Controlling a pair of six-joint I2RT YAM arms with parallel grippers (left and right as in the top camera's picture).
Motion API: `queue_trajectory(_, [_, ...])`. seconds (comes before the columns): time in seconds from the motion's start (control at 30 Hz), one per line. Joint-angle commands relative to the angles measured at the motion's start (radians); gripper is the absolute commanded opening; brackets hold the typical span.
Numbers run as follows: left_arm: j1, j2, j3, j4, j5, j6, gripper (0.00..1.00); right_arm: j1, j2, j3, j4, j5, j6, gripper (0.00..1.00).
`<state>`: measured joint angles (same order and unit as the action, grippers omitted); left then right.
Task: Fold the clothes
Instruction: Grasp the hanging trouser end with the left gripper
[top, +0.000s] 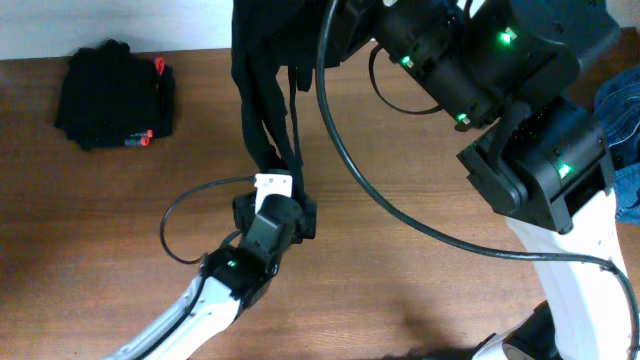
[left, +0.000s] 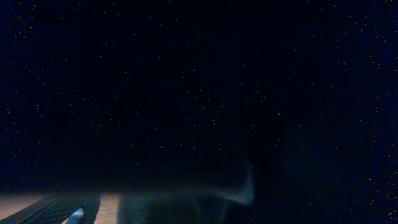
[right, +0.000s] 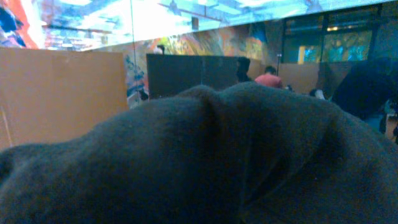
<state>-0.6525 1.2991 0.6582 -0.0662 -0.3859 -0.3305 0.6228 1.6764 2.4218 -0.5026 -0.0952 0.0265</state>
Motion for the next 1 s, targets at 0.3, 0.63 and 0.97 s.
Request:
queue_trajectory(0.3, [0.006,0.148,-0.001,0.010,-0.044,-0.024,1.00,0.005,-0.043,0.051,0.052,0.002,0.005,0.04])
queue_trajectory(0.63, [0.008,0.143,-0.001,0.009,-0.174,-0.013,0.00,0.005,-0.043,0.051,0.042,0.002,-0.015,0.04])
queue_trajectory(0.97, [0.076,0.013,-0.001,-0.013,-0.292,0.139,0.00,0.005,-0.054,0.051,-0.110,0.101,-0.083,0.04])
